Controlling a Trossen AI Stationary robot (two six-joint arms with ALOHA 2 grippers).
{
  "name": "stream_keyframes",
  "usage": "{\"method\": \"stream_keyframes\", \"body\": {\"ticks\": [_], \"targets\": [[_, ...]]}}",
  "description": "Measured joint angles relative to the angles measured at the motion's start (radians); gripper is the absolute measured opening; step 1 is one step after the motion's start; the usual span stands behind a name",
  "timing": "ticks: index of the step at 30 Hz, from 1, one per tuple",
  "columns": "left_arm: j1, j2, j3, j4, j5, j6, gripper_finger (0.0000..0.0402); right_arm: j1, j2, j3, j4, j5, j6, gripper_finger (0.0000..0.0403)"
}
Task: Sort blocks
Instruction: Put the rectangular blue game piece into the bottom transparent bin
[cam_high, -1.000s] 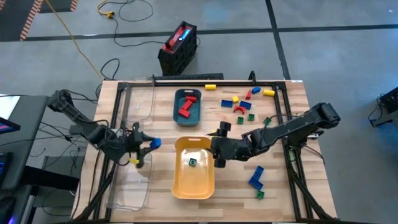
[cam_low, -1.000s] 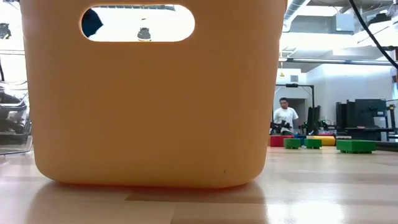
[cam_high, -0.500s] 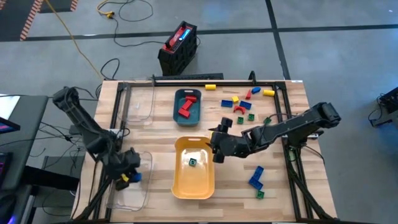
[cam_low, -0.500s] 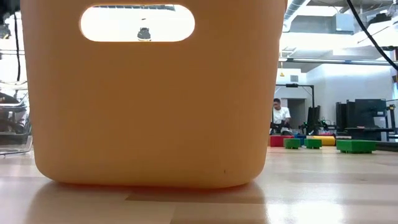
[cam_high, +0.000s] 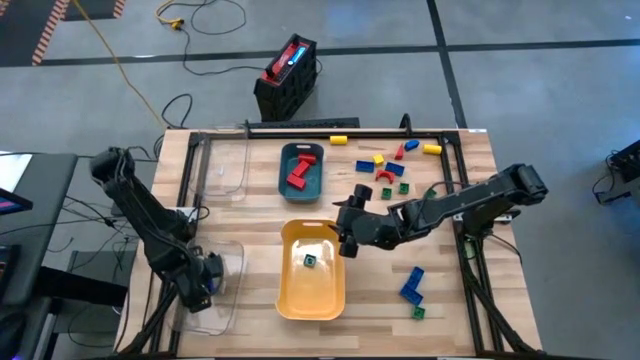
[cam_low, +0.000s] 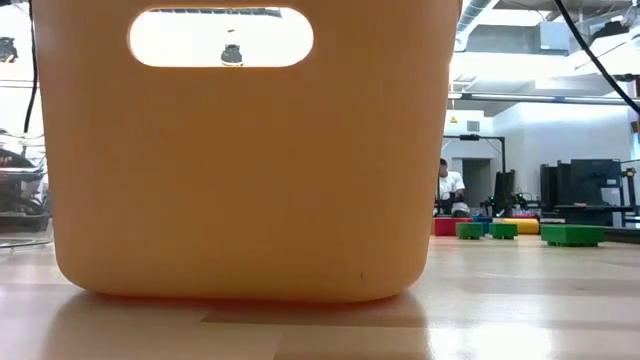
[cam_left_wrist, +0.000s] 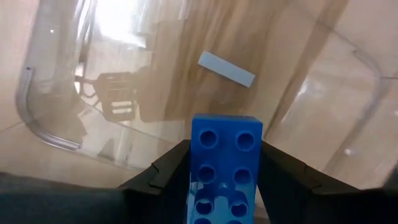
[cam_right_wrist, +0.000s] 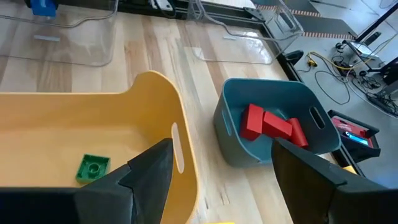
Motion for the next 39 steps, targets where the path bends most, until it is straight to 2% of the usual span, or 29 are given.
{"method": "stream_keyframes", "body": {"ticks": [8,15,18,21,26,29,33,36,39], "targets": [[0.0,-0.004,0.0,0.007,-0.046,-0.033,0.0164,0.0,0.0,0.011,-0.001,-0.004,-0.008,0.0279],[0.015,-0.004,0.0,0.007,-0.056,-0.038,0.021,0.002,0.0,0.011,-0.007,-0.005,-0.011,0.0279],[0.034,-0.004,0.0,0.008,-0.028,-0.018,0.0231,0.009,-0.001,0.011,-0.022,-0.007,-0.019,0.0279],[0.052,-0.004,0.008,0.009,0.03,0.005,0.0239,0.035,-0.025,0.011,-0.072,-0.004,-0.025,0.0278],[0.052,-0.009,0.125,-0.001,0.023,0.099,0.0229,0.083,-0.069,0.013,-0.281,-0.018,0.066,0.0276],[0.052,-0.01,0.231,-0.02,-0.062,0.218,0.0219,0.078,-0.07,0.013,-0.492,-0.126,0.201,0.0276],[0.055,-0.01,0.35,-0.103,-0.252,0.37,0.0209,0.085,-0.054,0.012,-0.612,-0.313,0.404,0.0276],[0.064,-0.01,0.411,-0.166,-0.422,0.48,0.0204,0.134,-0.032,-0.001,-0.657,-0.354,0.501,0.0276],[0.069,-0.011,0.438,-0.203,-0.644,0.569,0.0204,0.2,-0.014,-0.002,-0.698,-0.363,0.607,0.0276]]}}
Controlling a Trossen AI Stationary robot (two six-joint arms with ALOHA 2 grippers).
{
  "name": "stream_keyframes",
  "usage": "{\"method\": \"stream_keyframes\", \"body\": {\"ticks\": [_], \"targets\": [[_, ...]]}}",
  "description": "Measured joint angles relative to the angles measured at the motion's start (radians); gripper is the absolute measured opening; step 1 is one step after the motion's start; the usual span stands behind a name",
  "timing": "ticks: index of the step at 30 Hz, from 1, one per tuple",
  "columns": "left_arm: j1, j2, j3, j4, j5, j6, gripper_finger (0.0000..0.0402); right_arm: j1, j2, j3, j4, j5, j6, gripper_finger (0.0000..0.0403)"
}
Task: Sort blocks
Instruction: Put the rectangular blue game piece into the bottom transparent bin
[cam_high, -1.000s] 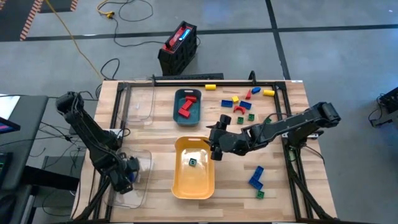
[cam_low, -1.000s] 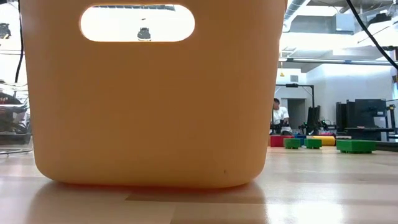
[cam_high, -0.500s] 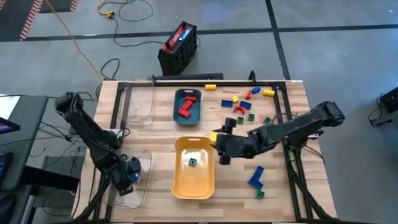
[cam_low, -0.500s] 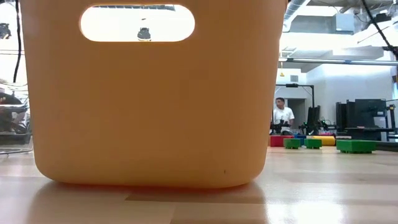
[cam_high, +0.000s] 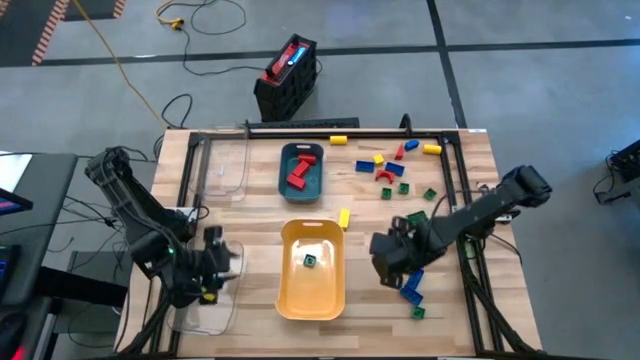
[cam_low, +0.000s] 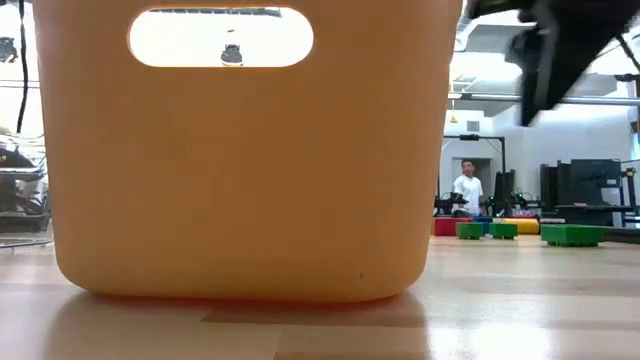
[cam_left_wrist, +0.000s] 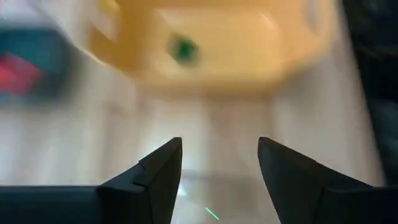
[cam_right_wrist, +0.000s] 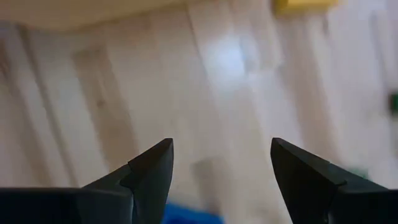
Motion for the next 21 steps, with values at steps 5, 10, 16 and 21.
{"method": "stream_keyframes", "body": {"ticks": [5,10,16,21], "targets": [[0.027,-0.001,0.002,-0.001,-0.205,0.106,0.0203,0.071,0.016,0.0,-0.1,-0.016,0.271,0.0276],[0.086,0.0,0.001,0.0,-0.225,0.152,0.0203,0.098,0.03,0.0,-0.258,-0.09,0.464,0.0276],[0.14,0.001,0.001,0.001,-0.226,0.112,0.0203,0.083,0.03,-0.003,-0.305,-0.121,0.705,0.0276],[0.155,0.001,-0.018,0.017,-0.274,0.182,0.0203,0.119,0.03,-0.052,-0.236,-0.12,0.837,0.0276]]}}
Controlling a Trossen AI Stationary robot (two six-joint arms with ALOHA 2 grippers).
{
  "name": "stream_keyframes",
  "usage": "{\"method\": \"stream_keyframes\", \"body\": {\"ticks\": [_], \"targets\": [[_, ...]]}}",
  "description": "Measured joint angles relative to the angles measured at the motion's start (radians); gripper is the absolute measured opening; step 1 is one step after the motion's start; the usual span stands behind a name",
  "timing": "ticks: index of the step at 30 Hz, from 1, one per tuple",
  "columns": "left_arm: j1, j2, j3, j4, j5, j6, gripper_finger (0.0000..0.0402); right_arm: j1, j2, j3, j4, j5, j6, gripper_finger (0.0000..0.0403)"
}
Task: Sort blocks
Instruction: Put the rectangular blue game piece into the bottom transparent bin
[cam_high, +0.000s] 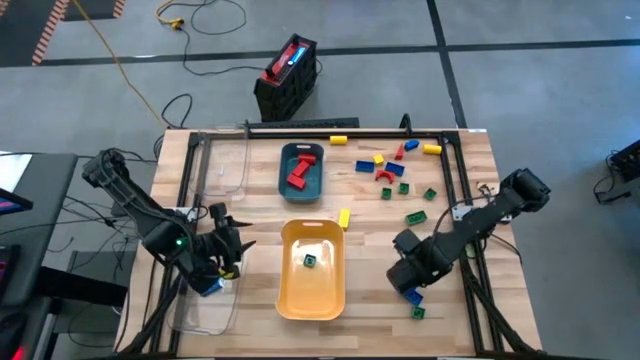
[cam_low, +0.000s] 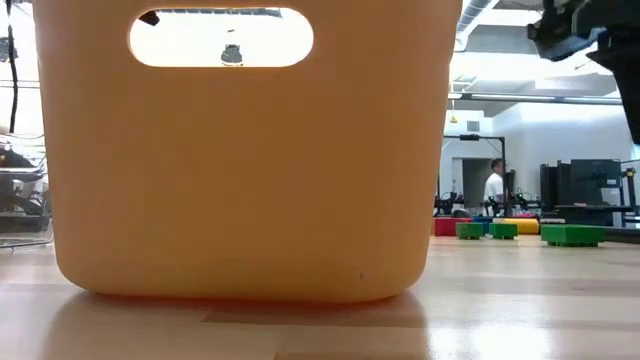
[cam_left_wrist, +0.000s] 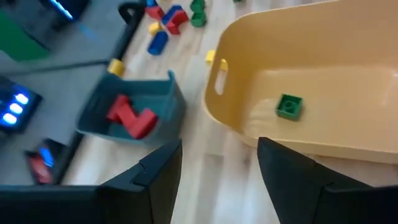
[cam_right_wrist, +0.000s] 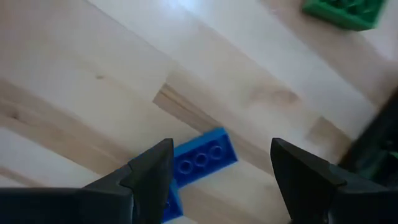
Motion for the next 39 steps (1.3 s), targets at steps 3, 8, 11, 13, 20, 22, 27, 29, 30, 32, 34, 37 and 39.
{"method": "stream_keyframes", "body": {"ticks": [3,8,11,13,20,22,27,29,30,32,34,37,39], "targets": [[-0.003,0.0,-0.047,0.022,-0.035,0.123,0.0203,0.034,0.001,-0.023,0.052,-0.022,-0.033,0.0276],[-0.002,0.0,-0.107,0.113,-0.031,0.248,0.0203,0.084,0.0,0.0,0.118,-0.125,-0.387,0.0276],[-0.002,0.0,-0.112,0.155,-0.024,0.262,0.0203,0.083,-0.001,0.012,0.086,-0.137,-0.596,0.0276],[-0.003,0.0,-0.112,0.156,-0.023,0.252,0.0203,0.082,0.001,0.009,0.079,-0.135,-0.804,0.0276],[-0.003,0.0,-0.112,0.148,0.052,0.2,0.0203,0.075,0.063,-0.011,0.072,-0.127,-1.271,0.0276],[-0.003,0.0,-0.112,0.147,0.07,0.185,0.0203,0.073,0.091,-0.011,0.06,-0.124,-1.342,0.0276],[-0.003,0.0,-0.113,0.147,0.081,0.143,0.0203,0.066,0.143,-0.011,0.042,-0.123,-1.487,0.0276],[-0.003,0.0,-0.113,0.147,0.081,0.133,0.0203,0.062,0.16,-0.012,0.042,-0.123,-1.536,0.0276],[-0.003,0.0,-0.113,0.147,0.081,0.129,0.0203,0.062,0.166,-0.013,0.042,-0.122,-1.561,0.0276],[-0.003,0.0,-0.113,0.147,0.081,0.125,0.0203,0.061,0.176,-0.014,0.031,-0.119,-1.598,0.0276],[-0.003,0.0,-0.113,0.147,0.081,0.124,0.0203,0.059,0.178,-0.025,0.035,-0.119,-1.619,0.0276],[-0.003,0.0,-0.113,0.148,0.081,0.115,0.0203,0.054,0.178,-0.049,0.061,-0.119,-1.635,0.0276],[-0.003,0.0,-0.113,0.147,0.081,0.107,0.0203,0.054,0.178,-0.064,0.088,-0.119,-1.644,0.0276]]}}
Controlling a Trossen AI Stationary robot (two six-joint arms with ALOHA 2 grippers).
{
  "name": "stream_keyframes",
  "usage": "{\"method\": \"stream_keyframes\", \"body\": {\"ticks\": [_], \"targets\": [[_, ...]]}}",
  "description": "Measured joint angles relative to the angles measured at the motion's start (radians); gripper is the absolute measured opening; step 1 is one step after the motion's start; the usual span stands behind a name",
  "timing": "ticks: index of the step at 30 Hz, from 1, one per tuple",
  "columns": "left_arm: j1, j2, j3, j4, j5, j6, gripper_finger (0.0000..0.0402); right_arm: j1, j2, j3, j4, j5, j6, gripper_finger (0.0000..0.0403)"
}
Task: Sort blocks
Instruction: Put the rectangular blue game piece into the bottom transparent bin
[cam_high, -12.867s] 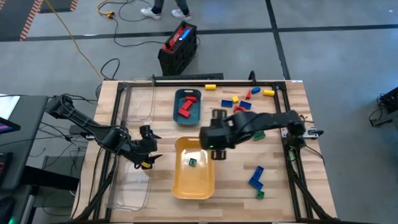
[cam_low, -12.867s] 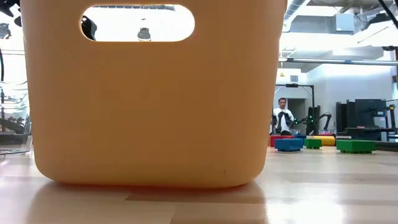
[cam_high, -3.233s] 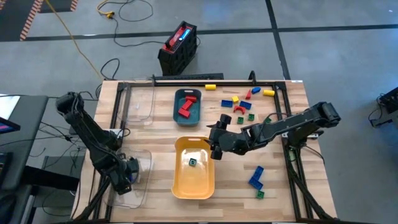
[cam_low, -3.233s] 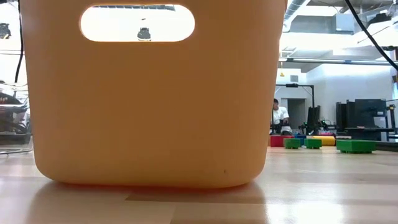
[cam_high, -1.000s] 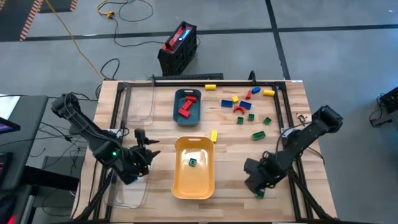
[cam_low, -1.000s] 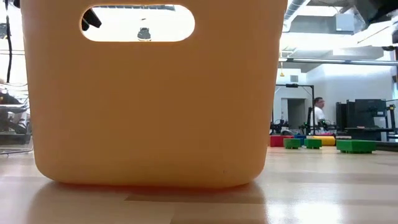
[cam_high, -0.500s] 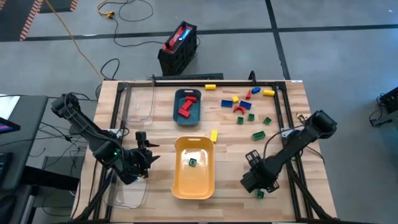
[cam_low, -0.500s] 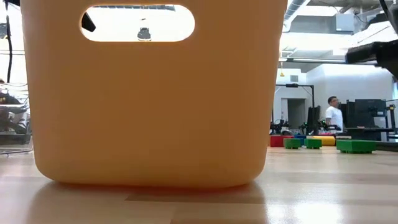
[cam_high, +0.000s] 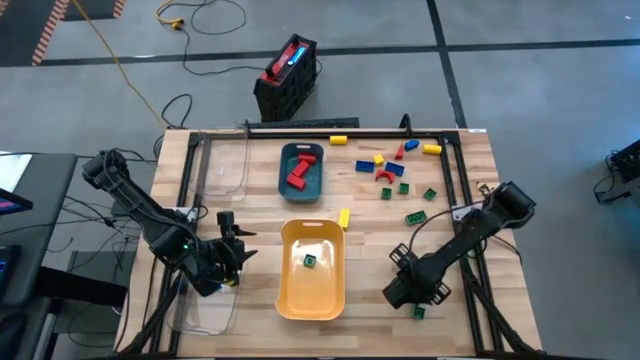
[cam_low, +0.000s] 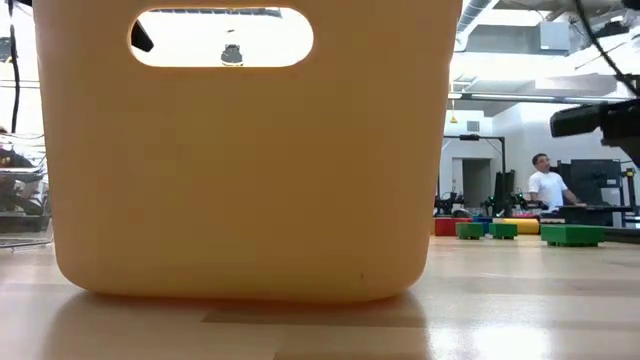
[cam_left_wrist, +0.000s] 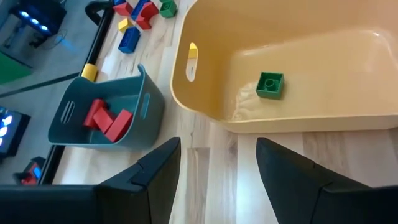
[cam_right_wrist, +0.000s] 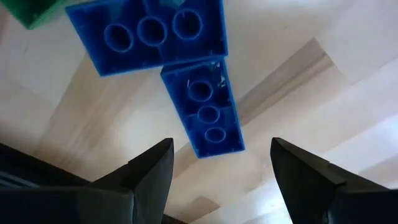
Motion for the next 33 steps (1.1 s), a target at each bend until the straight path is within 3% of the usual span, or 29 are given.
{"method": "stream_keyframes", "body": {"ticks": [14,17,25,29,33], "targets": [[0.0,0.0,0.0,-0.003,0.009,-0.01,0.0203,-0.001,-0.001,-0.114,0.157,-0.008,-0.011,0.0267],[0.0,0.0,0.0,-0.004,0.027,-0.009,0.0203,-0.012,-0.001,-0.118,0.15,-0.008,-0.01,0.0234],[0.0,0.0,0.0,-0.007,0.047,-0.014,0.0203,-0.06,-0.003,-0.117,0.118,-0.01,-0.033,0.0096],[0.0,0.0,0.0,-0.007,0.049,-0.027,0.0203,-0.105,-0.006,-0.117,0.09,-0.005,-0.031,0.0087],[0.0,0.0,0.0,-0.008,0.063,-0.042,0.0203,-0.159,-0.044,-0.118,0.071,0.076,0.018,0.0093]]}}
